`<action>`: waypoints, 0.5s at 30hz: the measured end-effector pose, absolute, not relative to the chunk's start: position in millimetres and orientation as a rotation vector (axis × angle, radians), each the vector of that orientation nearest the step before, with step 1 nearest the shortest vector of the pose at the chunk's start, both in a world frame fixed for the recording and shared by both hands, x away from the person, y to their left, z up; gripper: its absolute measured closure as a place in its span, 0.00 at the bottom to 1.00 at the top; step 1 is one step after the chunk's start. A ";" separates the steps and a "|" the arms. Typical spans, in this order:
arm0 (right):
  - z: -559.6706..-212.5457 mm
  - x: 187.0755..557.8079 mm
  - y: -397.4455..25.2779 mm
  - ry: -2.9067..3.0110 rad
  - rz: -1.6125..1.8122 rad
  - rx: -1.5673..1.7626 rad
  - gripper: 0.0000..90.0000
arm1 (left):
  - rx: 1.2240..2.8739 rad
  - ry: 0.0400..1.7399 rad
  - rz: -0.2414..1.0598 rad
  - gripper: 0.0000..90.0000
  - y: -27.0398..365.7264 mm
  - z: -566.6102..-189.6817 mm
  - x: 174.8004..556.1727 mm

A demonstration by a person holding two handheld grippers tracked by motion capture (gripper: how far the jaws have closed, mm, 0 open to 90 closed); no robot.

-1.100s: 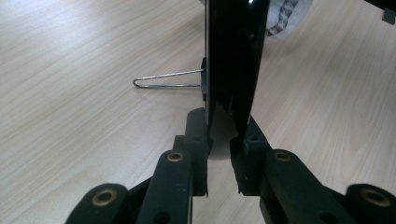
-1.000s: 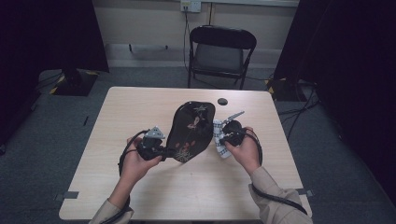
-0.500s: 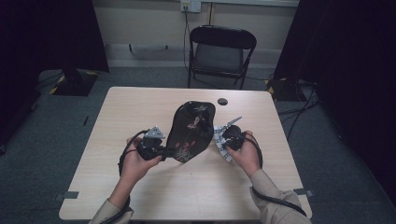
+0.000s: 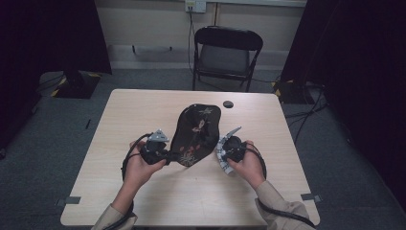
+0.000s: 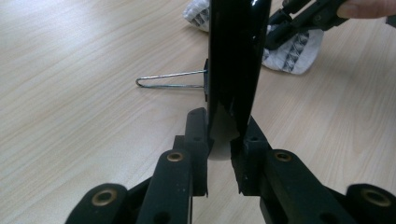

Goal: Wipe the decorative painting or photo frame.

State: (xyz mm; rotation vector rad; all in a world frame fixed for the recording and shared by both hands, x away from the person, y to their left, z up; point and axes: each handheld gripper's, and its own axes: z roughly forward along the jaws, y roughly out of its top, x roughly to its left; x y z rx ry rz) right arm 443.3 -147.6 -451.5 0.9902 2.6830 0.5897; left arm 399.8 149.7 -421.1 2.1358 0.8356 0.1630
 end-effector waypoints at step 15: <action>-443.2 440.6 -166.3 2.538 0.680 1.092 0.68 | 2.136 0.828 0.166 0.87 148.3 -421.4 396.7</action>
